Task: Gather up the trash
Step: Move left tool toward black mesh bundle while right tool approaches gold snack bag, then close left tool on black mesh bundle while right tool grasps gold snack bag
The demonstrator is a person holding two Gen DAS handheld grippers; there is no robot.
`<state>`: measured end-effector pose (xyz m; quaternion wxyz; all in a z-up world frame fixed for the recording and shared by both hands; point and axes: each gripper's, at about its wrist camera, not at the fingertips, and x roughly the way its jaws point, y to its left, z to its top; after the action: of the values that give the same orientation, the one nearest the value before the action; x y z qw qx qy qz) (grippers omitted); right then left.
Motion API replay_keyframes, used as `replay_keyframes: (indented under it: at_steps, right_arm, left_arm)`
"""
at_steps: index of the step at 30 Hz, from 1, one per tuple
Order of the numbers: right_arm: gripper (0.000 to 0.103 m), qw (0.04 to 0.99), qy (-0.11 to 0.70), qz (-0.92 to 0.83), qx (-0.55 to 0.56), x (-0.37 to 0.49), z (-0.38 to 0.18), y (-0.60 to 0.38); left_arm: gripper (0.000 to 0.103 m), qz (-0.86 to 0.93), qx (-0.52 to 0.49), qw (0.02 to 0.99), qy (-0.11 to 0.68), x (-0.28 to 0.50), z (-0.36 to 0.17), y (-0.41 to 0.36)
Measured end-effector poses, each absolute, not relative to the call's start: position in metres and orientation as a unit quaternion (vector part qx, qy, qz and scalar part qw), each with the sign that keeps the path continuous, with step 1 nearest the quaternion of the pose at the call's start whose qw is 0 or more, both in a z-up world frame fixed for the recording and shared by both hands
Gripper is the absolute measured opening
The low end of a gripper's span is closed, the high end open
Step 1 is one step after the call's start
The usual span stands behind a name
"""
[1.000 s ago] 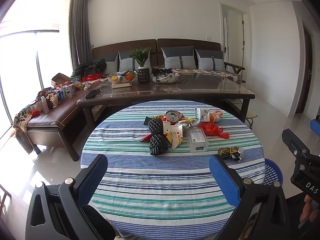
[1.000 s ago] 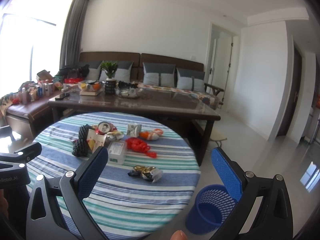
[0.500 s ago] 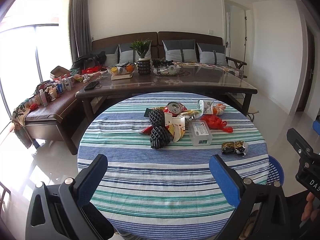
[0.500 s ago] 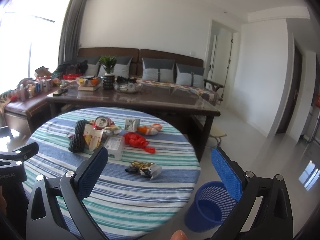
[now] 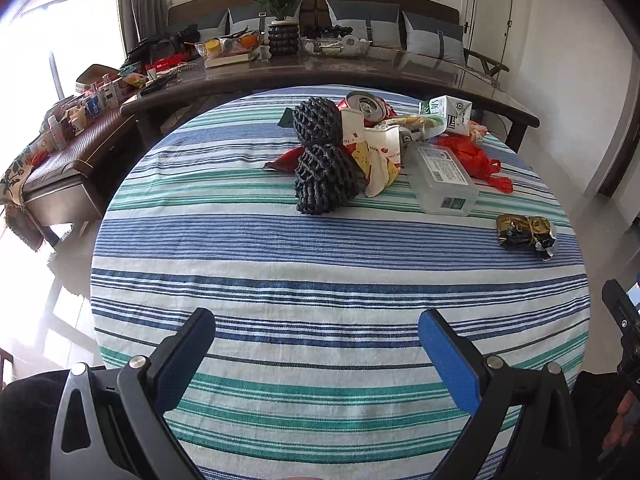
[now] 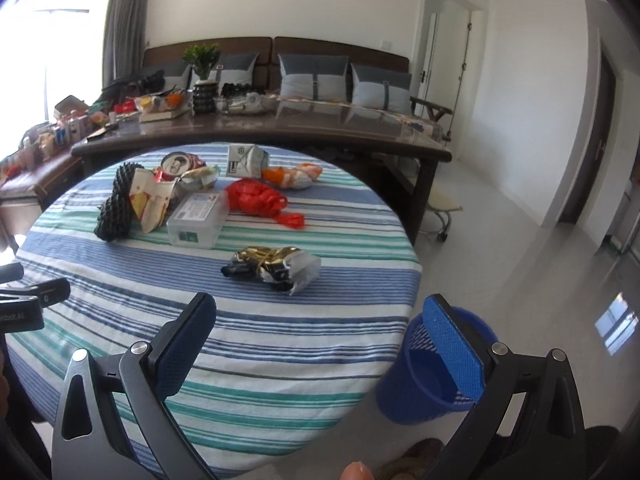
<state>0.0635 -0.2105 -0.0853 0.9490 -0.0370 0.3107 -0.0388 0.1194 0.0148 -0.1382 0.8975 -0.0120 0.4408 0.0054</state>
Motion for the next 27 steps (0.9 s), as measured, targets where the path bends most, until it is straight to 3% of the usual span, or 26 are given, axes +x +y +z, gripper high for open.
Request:
replay_keyframes:
  at_steps: [12, 27]
  right_arm:
    - [0.103, 0.93, 0.368, -0.002, 0.01, 0.119, -0.108, -0.221]
    - [0.102, 0.865, 0.459, 0.198, 0.031, 0.2, -0.139, -0.233]
  left_arm:
    - [0.103, 0.024, -0.015, 0.876, 0.482, 0.207, -0.173, 0.016]
    - [0.103, 0.018, -0.011, 0.886, 0.464, 0.21, -0.173, 0.02]
